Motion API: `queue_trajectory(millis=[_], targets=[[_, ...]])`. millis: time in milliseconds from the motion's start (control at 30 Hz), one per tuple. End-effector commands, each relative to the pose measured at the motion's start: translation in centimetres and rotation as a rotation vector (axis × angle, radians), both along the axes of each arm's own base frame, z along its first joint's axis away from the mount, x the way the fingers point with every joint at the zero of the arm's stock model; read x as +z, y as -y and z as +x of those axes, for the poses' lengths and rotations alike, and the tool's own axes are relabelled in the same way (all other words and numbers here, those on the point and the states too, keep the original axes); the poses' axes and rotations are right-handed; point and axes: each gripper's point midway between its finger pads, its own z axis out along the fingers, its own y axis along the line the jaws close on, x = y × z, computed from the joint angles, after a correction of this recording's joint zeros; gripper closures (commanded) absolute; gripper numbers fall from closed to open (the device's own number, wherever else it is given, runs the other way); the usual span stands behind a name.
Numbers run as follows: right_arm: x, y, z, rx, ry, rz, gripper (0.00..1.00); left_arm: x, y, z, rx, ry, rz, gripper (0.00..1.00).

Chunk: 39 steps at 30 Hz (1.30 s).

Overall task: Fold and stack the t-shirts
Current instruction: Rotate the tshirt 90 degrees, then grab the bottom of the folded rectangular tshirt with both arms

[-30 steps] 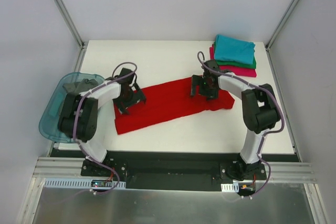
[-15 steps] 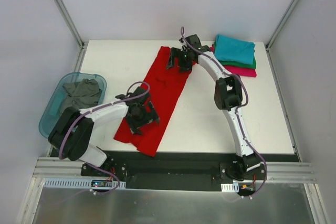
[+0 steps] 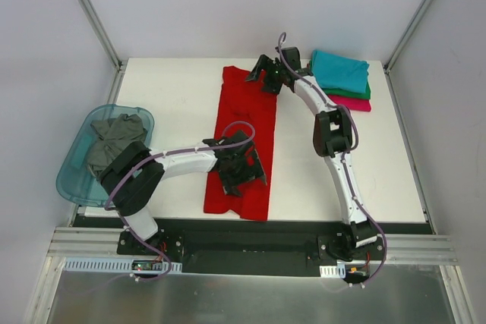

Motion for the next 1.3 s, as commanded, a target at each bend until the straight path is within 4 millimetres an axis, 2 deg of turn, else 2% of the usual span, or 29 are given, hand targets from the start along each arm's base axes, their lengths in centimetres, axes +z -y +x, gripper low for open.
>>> queue_trajectory(millis=[0,100,133,167,233,300,333,400,433,500,533,567,600,633,733,800,933,967,1100,1267], targets=[[3.8,-1.1,2.2,0.024,0.150,0.069,0.04,-0.5,2.3,-0.5,-0.036,0.024,0.014,0.01],[7.8,-0.2,1.3,0.061,0.224,0.000,0.04,1.4,3.2,0.0,-0.063,0.099,-0.014,0.01],[9.8,0.3,0.9,0.070,0.262,-0.018,0.04,2.1,3.1,0.1,-0.077,0.134,-0.018,0.01],[10.7,0.6,0.3,0.089,0.288,-0.048,0.04,3.1,3.2,0.4,-0.114,0.188,-0.025,0.01],[14.5,1.0,-1.3,0.135,0.349,-0.065,0.04,4.9,2.5,0.5,-0.184,0.274,-0.002,0.01],[17.8,1.4,-3.3,0.177,0.387,-0.088,0.04,6.0,0.9,0.3,-0.205,0.330,0.033,0.01],[18.9,1.6,-4.4,0.194,0.395,-0.104,0.04,6.5,-0.1,-0.2,-0.219,0.352,0.037,0.01],[20.6,2.6,-6.8,0.195,0.390,-0.126,0.04,6.7,-2.9,-0.8,-0.194,0.388,0.084,0.01],[20.3,3.1,-8.1,0.206,0.375,-0.148,0.04,6.5,-4.6,-1.3,-0.184,0.396,0.114,0.01],[21.5,4.8,-11.8,0.192,0.376,-0.205,0.04,6.2,-7.9,-2.2,-0.134,0.410,0.181,0.01],[20.1,5.5,-13.8,0.228,0.367,-0.265,0.04,6.1,-9.3,-2.6,-0.114,0.419,0.203,0.01],[19.6,6.6,-15.8,0.221,0.352,-0.317,0.04,5.7,-10.8,-3.1,-0.093,0.410,0.227,0.01],[17.8,7.3,-18.3,0.235,0.313,-0.373,0.04,5.1,-12.1,-3.7,-0.073,0.395,0.245,0.01],[14.8,8.3,-21.6,0.264,0.257,-0.440,0.04,4.7,-12.9,-4.1,-0.058,0.386,0.242,0.01],[9.9,9.7,-29.9,0.299,0.203,-0.550,0.04,2.6,-15.1,-5.2,-0.009,0.314,0.232,0.01],[7.1,9.5,-34.6,0.314,0.182,-0.548,0.04,1.5,-15.6,-6.0,-0.016,0.267,0.225,0.07],[2.9,7.4,-42.2,0.382,0.114,-0.458,0.04,0.7,-14.9,-6.9,-0.066,0.225,0.188,0.23],[2.2,7.0,-43.6,0.408,0.103,-0.462,0.04,0.5,-14.9,-6.9,-0.070,0.219,0.189,0.26],[0.5,7.0,-45.5,0.383,0.095,-0.538,0.03,-0.5,-13.5,-7.8,-0.106,0.171,0.114,0.38],[-0.1,7.3,-46.4,0.356,0.100,-0.619,0.01,-1.5,-13.4,-8.2,-0.113,0.127,0.127,0.51]])
